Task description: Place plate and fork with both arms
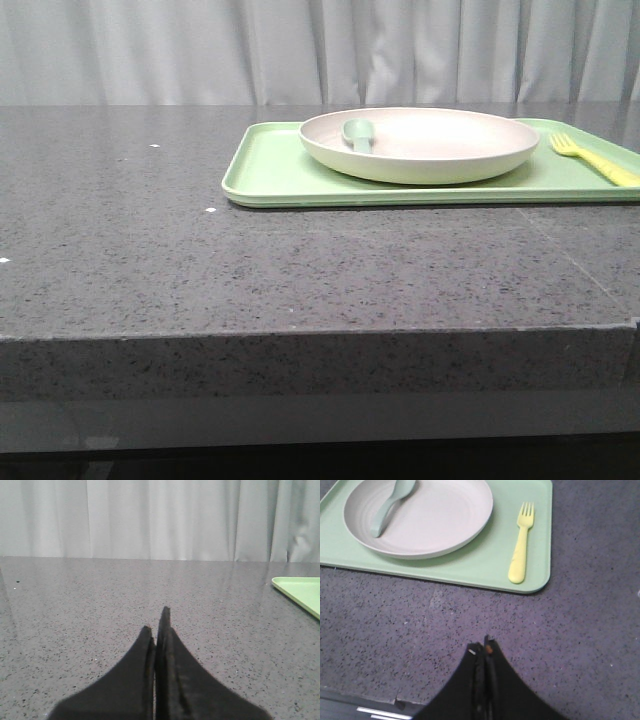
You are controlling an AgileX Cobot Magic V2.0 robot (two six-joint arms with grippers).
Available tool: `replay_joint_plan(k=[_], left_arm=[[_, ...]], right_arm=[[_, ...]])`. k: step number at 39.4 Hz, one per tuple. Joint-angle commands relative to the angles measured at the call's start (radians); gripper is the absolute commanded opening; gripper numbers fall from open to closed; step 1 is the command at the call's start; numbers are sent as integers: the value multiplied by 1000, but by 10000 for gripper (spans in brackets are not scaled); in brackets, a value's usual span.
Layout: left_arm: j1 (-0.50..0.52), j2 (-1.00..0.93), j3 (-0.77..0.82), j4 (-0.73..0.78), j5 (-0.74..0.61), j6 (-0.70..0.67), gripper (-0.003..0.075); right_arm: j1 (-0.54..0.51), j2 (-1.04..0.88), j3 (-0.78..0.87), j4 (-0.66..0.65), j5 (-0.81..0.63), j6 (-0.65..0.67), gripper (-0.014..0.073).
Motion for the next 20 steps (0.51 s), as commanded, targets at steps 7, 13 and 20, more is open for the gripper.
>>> replay_joint_plan(k=[7,13,20], left_arm=[[1,-19,2,0,-84,-10,-18],[1,-19,2,0,-84,-10,-18],[1,-19,2,0,-84,-10,-18]], right_arm=[[-26,-269,361,-7,-536,-7,-68],[-36,-442,550,-7,-686,-7,-68],[-72,-572,674,-7,-728,-7,-68]])
